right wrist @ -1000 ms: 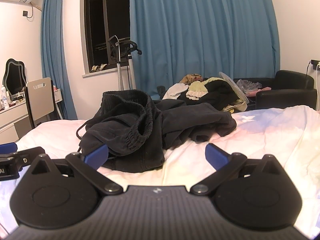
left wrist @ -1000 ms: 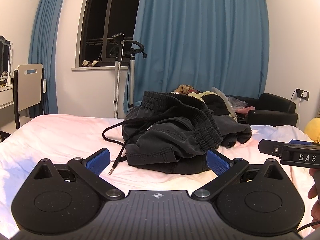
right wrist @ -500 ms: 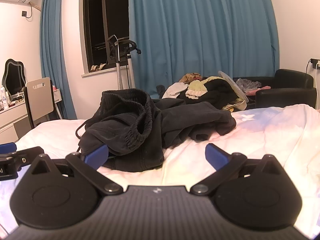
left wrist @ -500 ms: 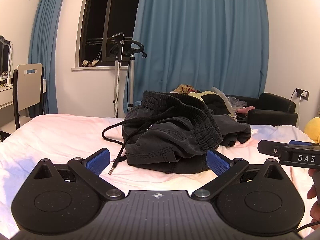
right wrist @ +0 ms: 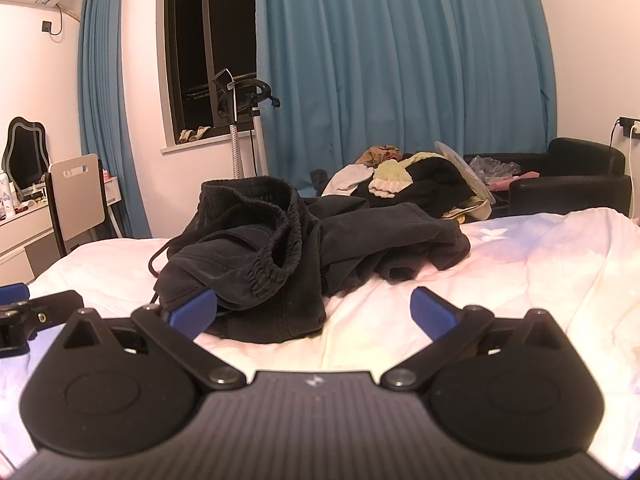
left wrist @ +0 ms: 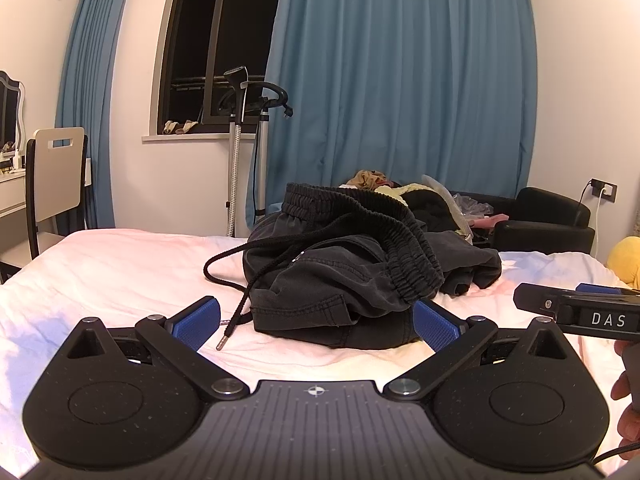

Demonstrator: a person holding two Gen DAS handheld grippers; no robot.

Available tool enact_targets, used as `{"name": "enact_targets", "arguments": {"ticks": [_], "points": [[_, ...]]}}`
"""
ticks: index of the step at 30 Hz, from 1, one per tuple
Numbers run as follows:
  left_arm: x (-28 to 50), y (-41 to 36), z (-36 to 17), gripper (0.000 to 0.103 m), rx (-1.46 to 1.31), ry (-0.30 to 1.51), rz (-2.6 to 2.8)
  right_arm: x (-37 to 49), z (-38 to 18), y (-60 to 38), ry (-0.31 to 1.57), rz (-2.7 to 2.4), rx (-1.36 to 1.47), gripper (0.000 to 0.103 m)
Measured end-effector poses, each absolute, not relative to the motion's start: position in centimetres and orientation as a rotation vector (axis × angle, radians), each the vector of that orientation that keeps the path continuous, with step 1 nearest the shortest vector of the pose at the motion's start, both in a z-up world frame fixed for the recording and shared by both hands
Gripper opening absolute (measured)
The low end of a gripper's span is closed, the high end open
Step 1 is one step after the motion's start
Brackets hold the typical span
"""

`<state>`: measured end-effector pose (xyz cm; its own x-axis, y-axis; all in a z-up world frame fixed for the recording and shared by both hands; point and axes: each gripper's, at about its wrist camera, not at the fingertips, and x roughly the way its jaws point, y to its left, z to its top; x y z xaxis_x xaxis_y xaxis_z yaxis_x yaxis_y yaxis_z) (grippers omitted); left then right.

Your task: Fold clothes

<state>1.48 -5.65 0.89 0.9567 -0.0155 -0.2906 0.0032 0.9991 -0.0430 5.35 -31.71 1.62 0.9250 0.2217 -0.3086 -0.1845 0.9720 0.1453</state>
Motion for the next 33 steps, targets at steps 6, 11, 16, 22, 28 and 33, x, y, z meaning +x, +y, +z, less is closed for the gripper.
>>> {"name": "enact_targets", "arguments": {"ticks": [6, 11, 16, 22, 28, 33], "points": [[1.5, -5.8, 1.0, 0.103, -0.04, 0.3, -0.006, 5.5, 1.4, -31.9, 0.328, 0.208, 0.121, 0.103], [1.5, -5.9, 1.0, 0.103, -0.035, 0.303, -0.005, 5.5, 1.5, -31.9, 0.325, 0.207, 0.125, 0.103], [1.3, -5.9, 1.0, 0.103, -0.029, 0.3, -0.009, 5.5, 1.3, -31.9, 0.324, 0.206, 0.128, 0.103], [1.4, -6.3, 0.5, 0.103, 0.002, 0.303, -0.029, 5.5, 2.0, -32.3, 0.317, 0.197, 0.162, 0.103], [4.1, -9.3, -0.1, 0.103, 0.126, 0.292, -0.053, 5.8, 2.8, -34.0, 0.298, 0.163, 0.207, 0.103], [8.2, -13.9, -2.1, 0.103, 0.256, 0.312, -0.124, 7.1, 2.6, -36.7, 0.307, 0.123, 0.289, 0.103]]}}
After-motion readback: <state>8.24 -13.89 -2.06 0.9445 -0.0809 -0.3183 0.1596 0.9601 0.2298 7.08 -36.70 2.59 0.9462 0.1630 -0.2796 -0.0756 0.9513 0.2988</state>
